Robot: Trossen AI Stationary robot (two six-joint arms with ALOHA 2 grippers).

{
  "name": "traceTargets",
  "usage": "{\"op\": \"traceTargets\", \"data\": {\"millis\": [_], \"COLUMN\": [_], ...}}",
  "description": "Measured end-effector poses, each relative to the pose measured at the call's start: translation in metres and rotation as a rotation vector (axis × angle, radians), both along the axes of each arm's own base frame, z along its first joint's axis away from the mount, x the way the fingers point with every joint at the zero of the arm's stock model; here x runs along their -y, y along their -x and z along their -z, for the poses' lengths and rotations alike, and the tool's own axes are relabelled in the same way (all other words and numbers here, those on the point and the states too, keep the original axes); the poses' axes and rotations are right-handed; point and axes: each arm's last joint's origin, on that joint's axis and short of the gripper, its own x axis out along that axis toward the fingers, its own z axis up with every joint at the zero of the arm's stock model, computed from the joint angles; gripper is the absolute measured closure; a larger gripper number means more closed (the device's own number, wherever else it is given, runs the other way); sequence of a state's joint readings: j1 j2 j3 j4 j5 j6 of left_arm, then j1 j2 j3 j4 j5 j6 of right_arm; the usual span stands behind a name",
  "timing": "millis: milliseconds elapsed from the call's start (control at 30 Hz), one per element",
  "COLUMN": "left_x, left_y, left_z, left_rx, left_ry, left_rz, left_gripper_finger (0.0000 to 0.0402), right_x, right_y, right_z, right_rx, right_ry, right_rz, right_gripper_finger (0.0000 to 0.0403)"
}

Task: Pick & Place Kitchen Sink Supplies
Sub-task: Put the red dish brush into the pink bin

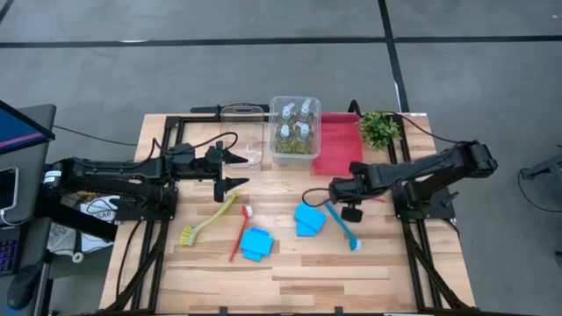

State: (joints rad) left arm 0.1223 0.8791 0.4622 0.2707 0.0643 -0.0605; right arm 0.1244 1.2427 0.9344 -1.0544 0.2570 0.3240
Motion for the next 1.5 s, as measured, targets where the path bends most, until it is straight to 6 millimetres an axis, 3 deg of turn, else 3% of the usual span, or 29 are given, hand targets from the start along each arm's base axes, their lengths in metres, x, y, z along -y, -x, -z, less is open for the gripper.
{"op": "traceTargets", "data": {"millis": [267, 467, 600, 767, 967, 1333, 1500], "left_x": [0.000, 0.000, 0.000, 0.000, 0.000, 0.000, 0.000], "left_y": [0.000, 0.000, 0.000, 0.000, 0.000, 0.000, 0.000], "left_z": [0.000, 0.000, 0.000, 0.000, 0.000, 0.000, 0.000], "left_rx": [0.000, 0.000, 0.000, 0.000, 0.002, 0.002, 0.002], "left_ry": [0.001, 0.005, 0.008, 0.008, 0.029, 0.030, 0.031], "left_rz": [0.000, -0.001, -0.001, -0.001, -0.004, -0.004, -0.004], "left_gripper_finger": [0.0082, 0.0082, 0.0082, 0.0082, 0.0082, 0.0082, 0.0082], "right_x": [0.031, 0.061, 0.083, 0.111, 0.136, 0.149, 0.152], "right_y": [-0.009, -0.012, -0.012, -0.011, -0.002, -0.007, -0.014], "right_z": [-0.042, -0.067, -0.077, -0.081, -0.078, -0.070, -0.061], "right_rx": [0.107, 0.214, 0.274, 0.350, 0.376, 0.367, 0.325], "right_ry": [0.211, 0.226, 0.241, 0.266, 0.216, 0.129, 0.121], "right_rz": [0.155, 0.348, 0.442, 0.553, 0.709, 0.713, 0.711], "right_gripper_finger": [0.0394, 0.0371, 0.0381, 0.0392, 0.0367, 0.0391, 0.0357]}}
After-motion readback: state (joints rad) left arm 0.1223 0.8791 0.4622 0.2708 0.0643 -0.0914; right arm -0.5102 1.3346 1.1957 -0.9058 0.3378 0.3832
